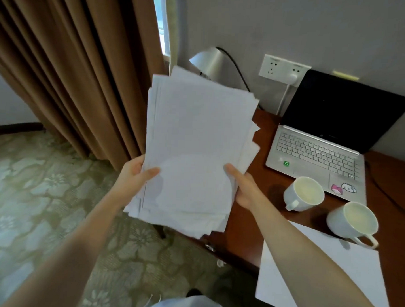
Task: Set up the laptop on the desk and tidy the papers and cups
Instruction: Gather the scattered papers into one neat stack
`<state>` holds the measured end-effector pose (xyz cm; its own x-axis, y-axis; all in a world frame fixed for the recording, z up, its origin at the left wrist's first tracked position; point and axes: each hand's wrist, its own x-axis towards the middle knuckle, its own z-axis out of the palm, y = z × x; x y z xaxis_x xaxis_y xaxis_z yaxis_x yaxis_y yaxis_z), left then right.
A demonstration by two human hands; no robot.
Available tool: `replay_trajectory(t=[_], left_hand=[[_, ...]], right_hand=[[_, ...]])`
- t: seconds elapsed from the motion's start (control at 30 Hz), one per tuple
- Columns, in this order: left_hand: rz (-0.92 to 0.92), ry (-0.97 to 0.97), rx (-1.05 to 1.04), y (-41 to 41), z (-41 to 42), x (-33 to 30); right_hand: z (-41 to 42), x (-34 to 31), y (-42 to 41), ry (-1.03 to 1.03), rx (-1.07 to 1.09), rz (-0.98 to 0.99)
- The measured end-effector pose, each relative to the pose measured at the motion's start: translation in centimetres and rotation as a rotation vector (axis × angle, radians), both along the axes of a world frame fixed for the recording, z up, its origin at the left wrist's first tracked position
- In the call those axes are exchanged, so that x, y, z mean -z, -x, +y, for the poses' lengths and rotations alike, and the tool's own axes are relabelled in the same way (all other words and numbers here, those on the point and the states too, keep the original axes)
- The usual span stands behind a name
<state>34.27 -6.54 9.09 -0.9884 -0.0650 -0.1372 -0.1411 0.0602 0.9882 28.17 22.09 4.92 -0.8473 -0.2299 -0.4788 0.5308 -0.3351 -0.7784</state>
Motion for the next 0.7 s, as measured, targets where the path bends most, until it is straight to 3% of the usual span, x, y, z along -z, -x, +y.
replay_trajectory(t=[0.17, 0.3, 0.47, 0.7], left_hand=[[0.218, -0.030, -0.007, 3.0, 2.5, -4.6], [0.356, -0.053, -0.038, 4.3, 4.6, -7.2], [0.368, -0.121, -0.117, 4.7, 6.0, -6.3], [0.260, -0.080, -0.006, 4.3, 6.6, -4.4]], right_hand=[[1.3, -7.1, 2.9, -0.016, 0.128, 0.356], [3.4, -10.3, 2.7, -0.115, 0.125, 0.509], [5.1, -9.0, 1.1, -0.263, 0.111, 0.539], [7.0, -6.4, -0.9, -0.219, 0.153, 0.474]])
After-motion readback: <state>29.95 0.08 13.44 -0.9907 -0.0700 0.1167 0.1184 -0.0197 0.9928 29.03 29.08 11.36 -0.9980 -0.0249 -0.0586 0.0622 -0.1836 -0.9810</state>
